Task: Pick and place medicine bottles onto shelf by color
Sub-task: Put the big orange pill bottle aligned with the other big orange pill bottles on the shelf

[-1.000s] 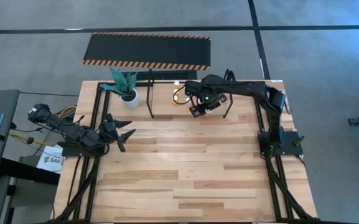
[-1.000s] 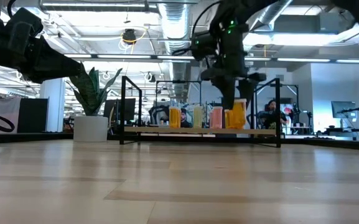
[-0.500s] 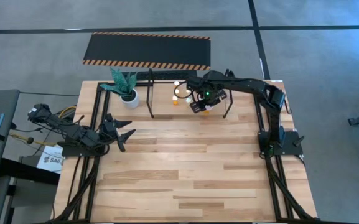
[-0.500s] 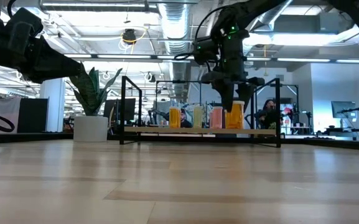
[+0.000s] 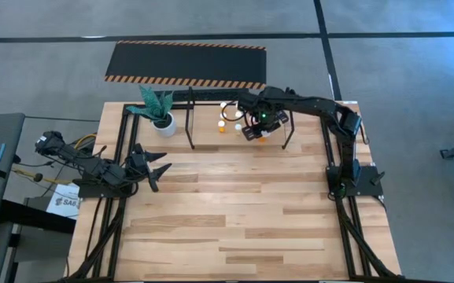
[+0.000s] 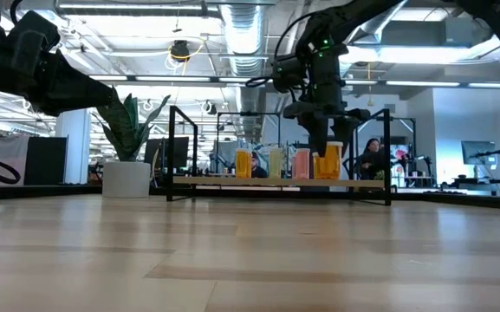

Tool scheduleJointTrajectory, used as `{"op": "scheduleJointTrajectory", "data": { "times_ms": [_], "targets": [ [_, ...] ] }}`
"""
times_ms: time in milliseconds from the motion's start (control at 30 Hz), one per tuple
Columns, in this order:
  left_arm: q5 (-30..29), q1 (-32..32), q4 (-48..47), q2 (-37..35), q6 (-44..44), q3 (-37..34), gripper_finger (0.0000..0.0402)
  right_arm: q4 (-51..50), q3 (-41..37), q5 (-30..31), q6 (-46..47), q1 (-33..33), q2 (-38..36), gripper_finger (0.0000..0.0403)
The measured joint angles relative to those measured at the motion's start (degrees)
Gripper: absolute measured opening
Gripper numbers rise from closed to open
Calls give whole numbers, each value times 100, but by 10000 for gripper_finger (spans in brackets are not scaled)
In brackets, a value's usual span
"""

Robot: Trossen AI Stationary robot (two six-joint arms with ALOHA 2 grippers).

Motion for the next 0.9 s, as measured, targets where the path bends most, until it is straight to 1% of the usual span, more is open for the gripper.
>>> {"op": "scheduleJointTrajectory", "data": {
  "times_ms": [900],
  "targets": [
    [0, 1, 0, -2, 0, 0, 208, -59, -31, 89, 517, -40, 26, 235]
  ]
}}
